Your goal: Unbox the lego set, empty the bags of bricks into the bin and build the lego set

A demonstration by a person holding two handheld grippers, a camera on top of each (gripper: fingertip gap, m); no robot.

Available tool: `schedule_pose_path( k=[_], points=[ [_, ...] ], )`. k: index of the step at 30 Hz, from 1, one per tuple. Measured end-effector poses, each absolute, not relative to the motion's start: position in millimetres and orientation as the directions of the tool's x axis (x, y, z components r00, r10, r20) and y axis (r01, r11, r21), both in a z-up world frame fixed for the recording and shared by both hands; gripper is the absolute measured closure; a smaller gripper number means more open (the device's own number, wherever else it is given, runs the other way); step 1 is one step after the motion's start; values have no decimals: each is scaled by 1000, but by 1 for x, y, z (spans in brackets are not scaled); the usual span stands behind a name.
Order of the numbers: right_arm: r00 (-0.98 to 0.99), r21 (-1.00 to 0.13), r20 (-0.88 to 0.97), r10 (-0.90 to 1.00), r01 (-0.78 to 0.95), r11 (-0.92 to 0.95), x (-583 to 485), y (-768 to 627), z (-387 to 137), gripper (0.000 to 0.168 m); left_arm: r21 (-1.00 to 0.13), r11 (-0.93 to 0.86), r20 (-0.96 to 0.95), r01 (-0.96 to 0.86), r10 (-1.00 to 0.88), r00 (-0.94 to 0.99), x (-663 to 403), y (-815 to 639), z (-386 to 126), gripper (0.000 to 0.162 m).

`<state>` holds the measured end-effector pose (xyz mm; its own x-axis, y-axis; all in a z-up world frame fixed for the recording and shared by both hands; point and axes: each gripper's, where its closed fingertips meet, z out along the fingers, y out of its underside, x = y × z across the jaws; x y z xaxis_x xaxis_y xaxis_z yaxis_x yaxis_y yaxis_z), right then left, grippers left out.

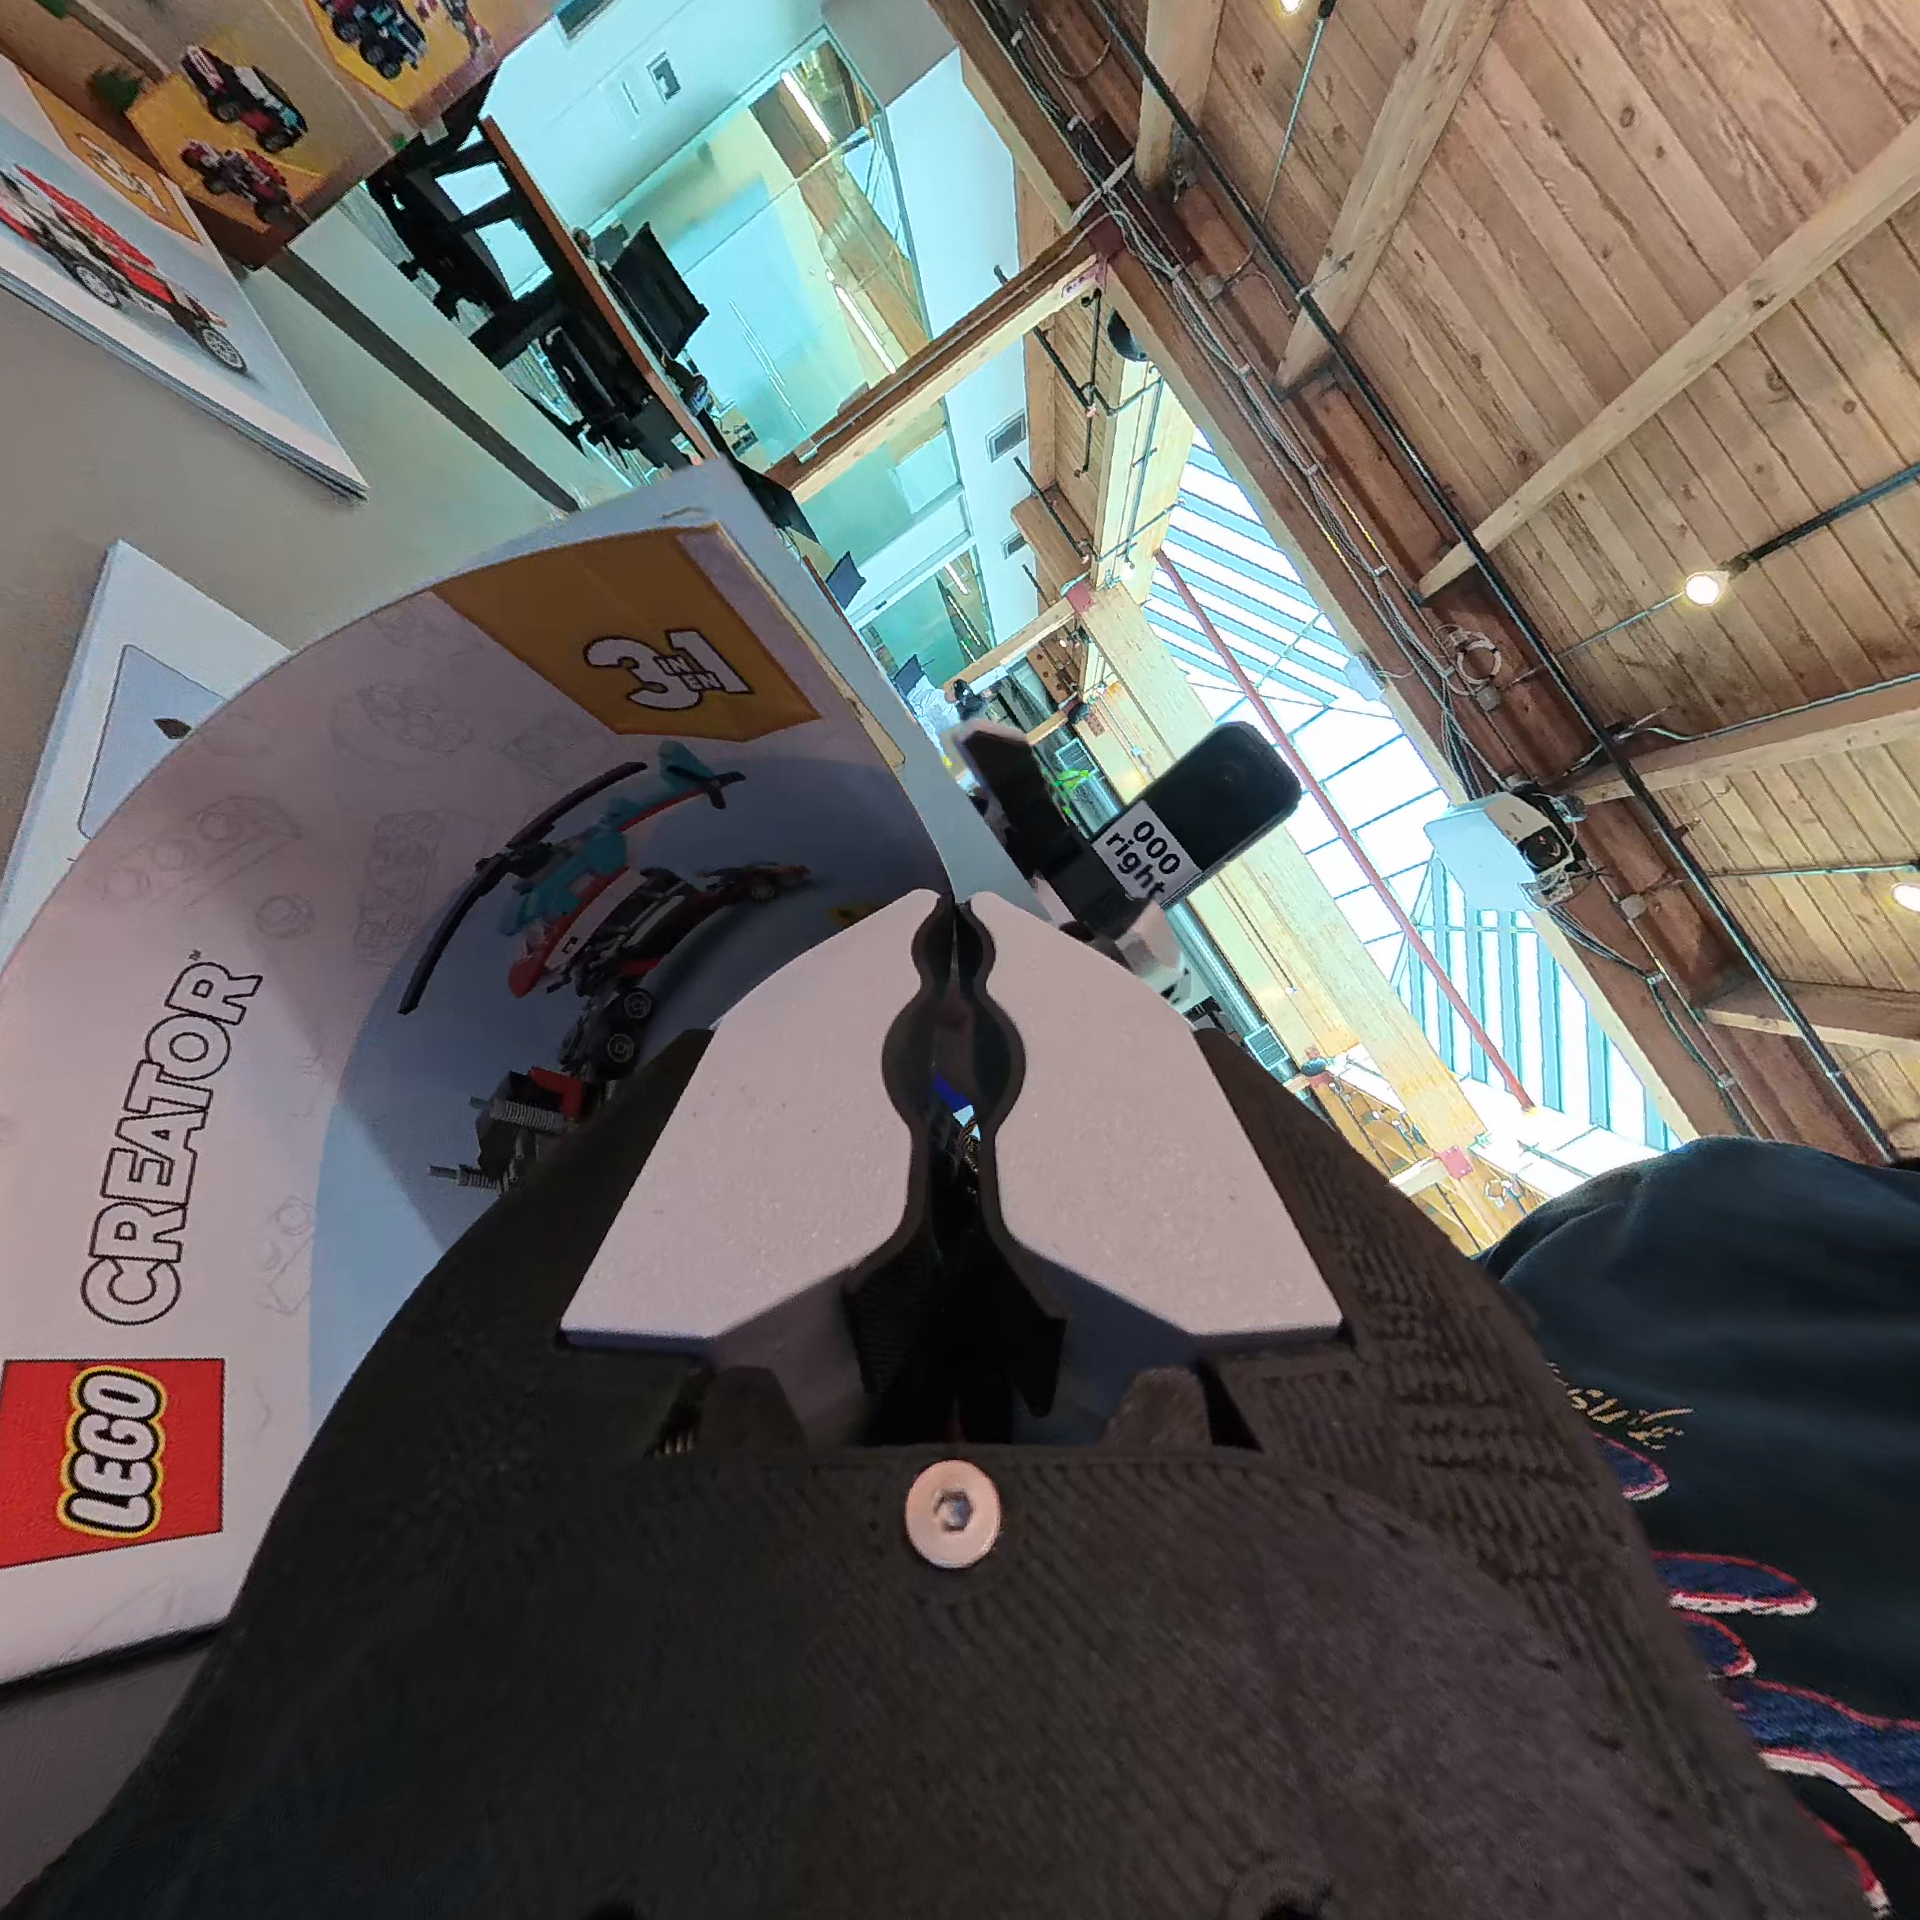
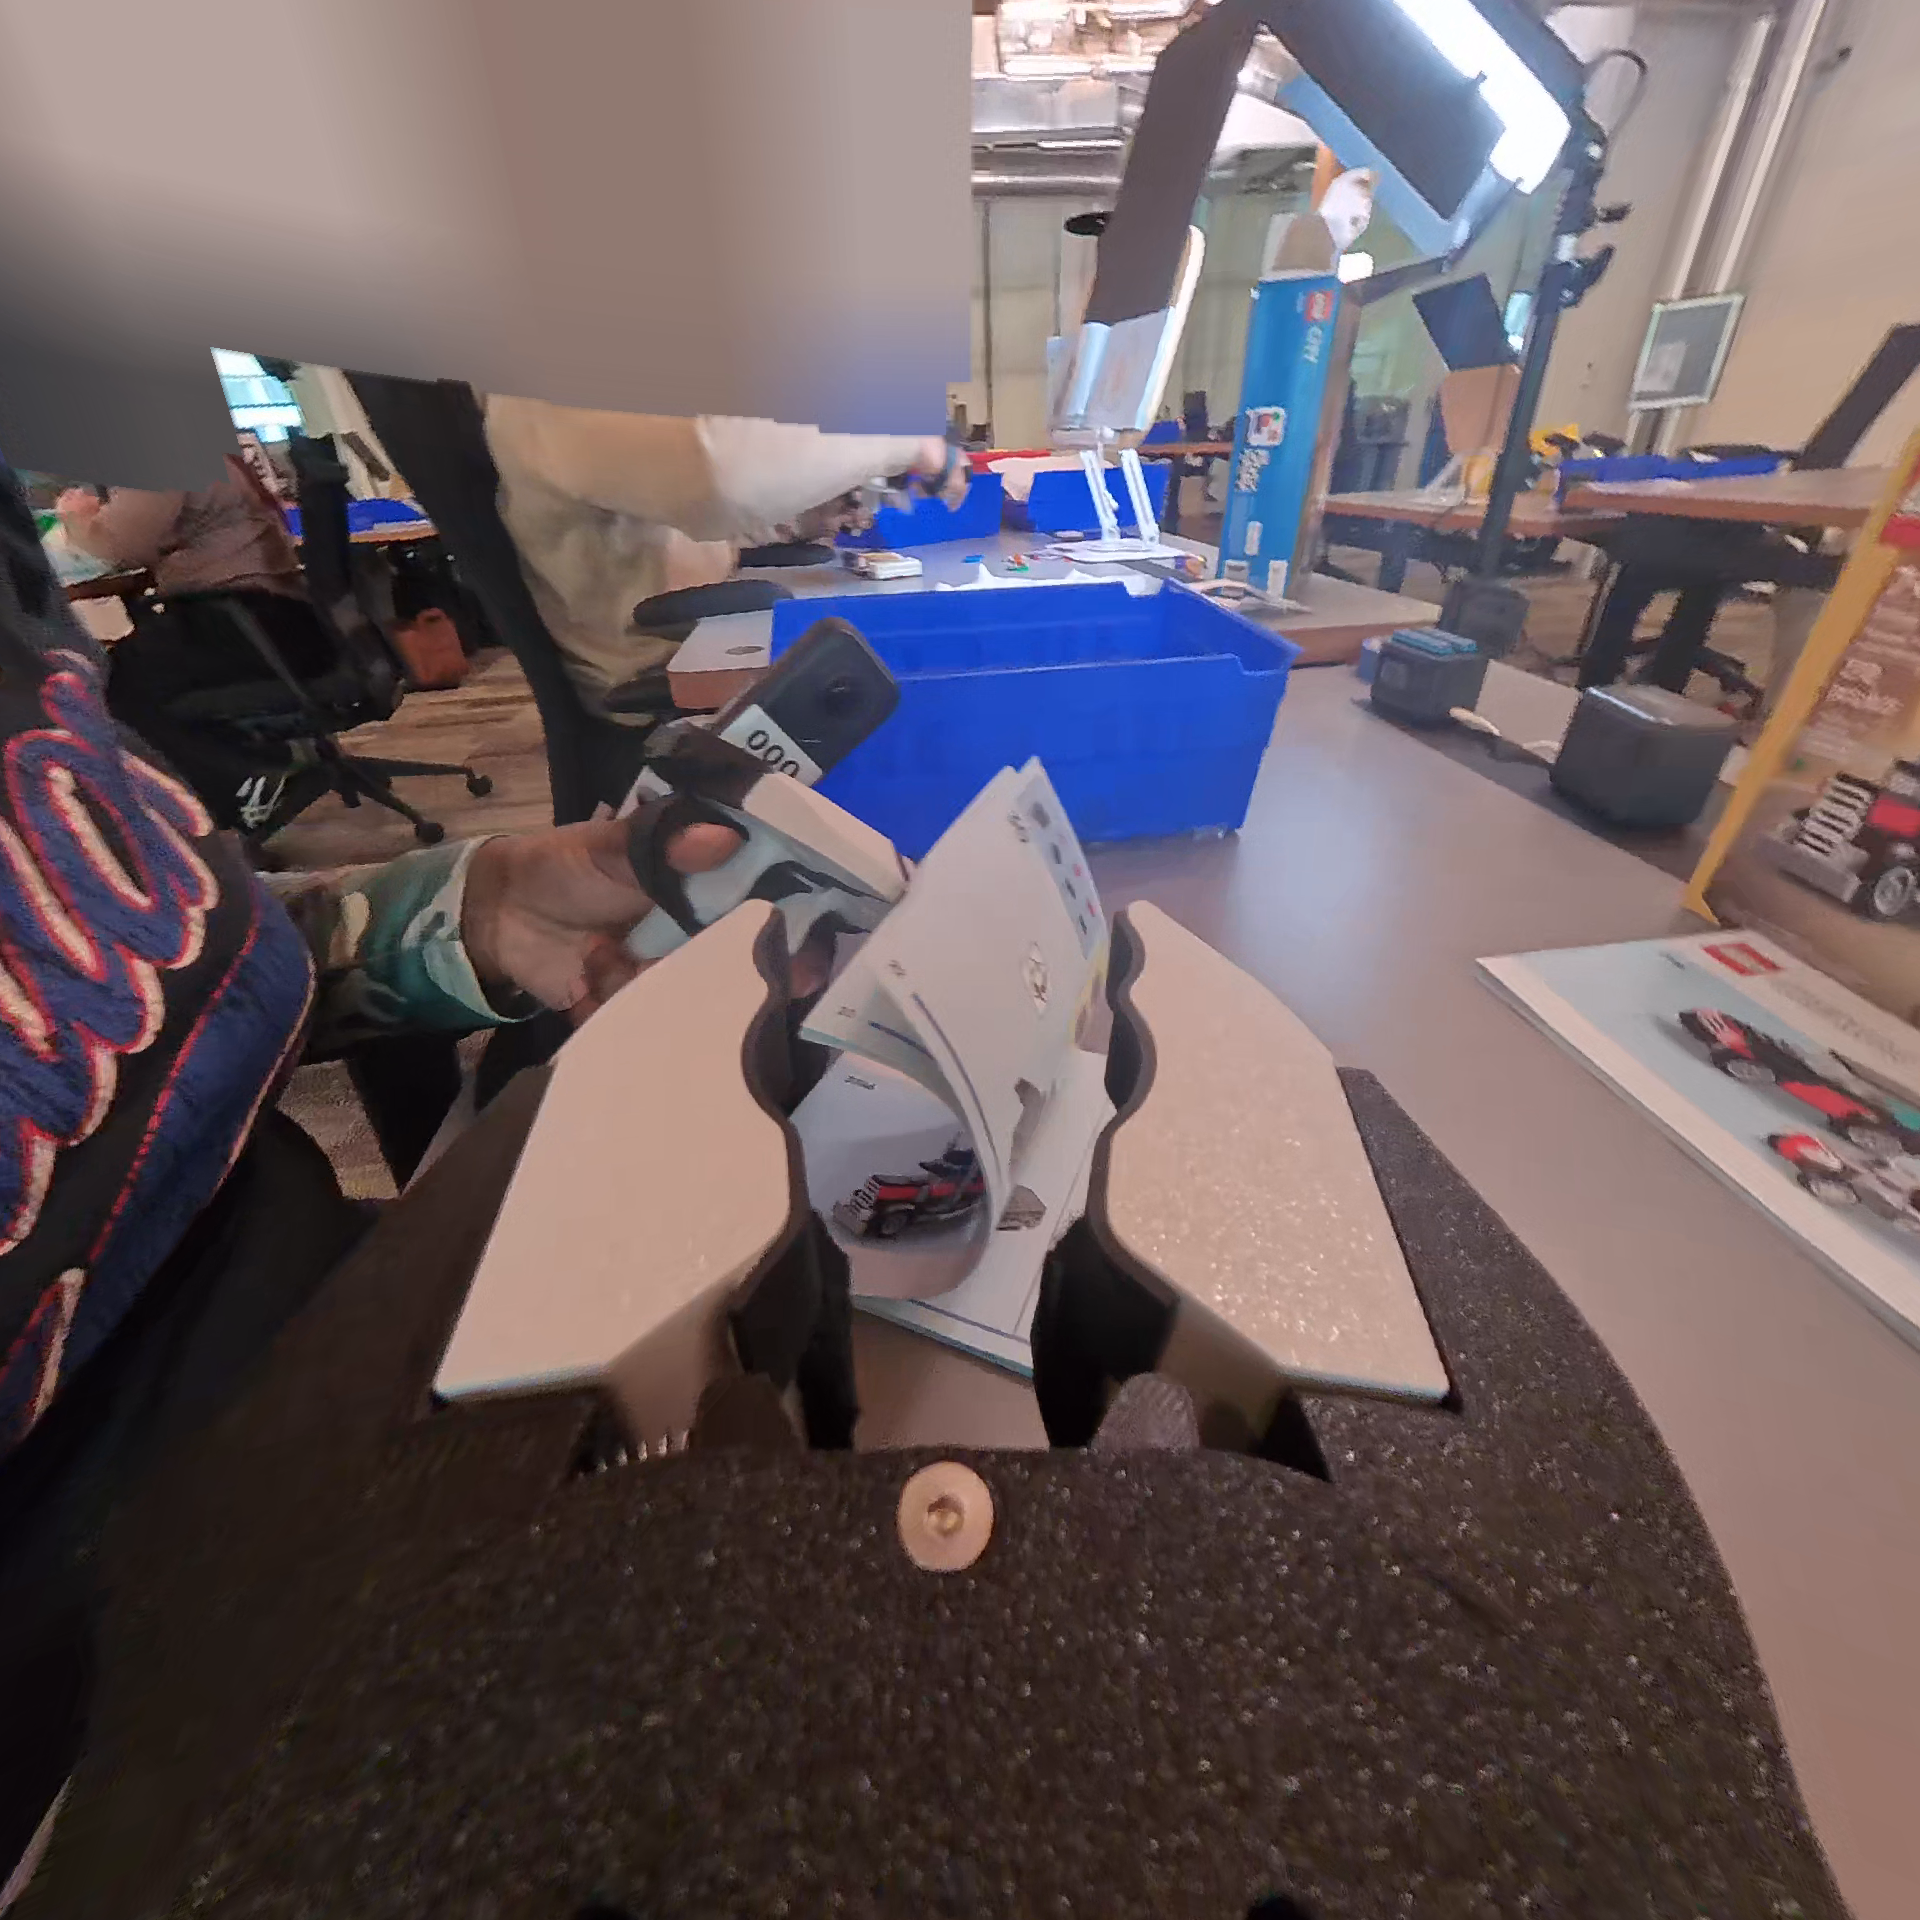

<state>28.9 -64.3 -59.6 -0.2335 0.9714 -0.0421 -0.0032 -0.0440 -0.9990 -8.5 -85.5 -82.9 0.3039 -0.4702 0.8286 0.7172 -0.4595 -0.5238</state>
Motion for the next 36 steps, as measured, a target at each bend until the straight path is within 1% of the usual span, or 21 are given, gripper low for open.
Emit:
schedule_pose_path(
  k=[1,3,7,10,15,17,21,24,29,36],
  points=[
    [-255,-999,-30,966,-7,-33,29,-69,-59,109,-524,-460,829,717,-469,305,-8,-85,-83,162],
    [-304,-999,-33,952,10,-31,27,-79,-62,109,-524,-461,829,716,-469,305,-8,-85,-83,161],
    [-329,-996,-54,943,89,-26,18,-86,-75,108,-522,-467,831,714,-466,304,-8,-85,-84,161],
    [-288,-992,-69,955,120,-35,12,-82,-82,111,-521,-470,832,712,-466,301,-7,-85,-84,161],
    [-291,-972,-88,953,234,-18,5,-86,-102,108,-524,-475,831,707,-470,300,-6,-85,-84,161],
    [-298,-965,-101,949,263,-20,3,-88,-107,113,-524,-478,830,705,-471,298,-6,-86,-84,161],
    [-308,-964,-105,946,264,-21,3,-90,-108,131,-515,-477,833,712,-476,283,-7,-86,-82,161],
    [-315,-966,-124,941,257,-41,4,-90,-106,137,-514,-477,831,713,-482,277,-7,-87,-81,161],
    [-320,-966,-162,934,244,-84,4,-90,-104,137,-508,-477,832,717,-487,265,-7,-87,-80,161],
    [-330,-966,-170,929,244,-90,4,-91,-103,138,-506,-480,830,717,-497,254,-7,-88,-79,160]
  ],
)
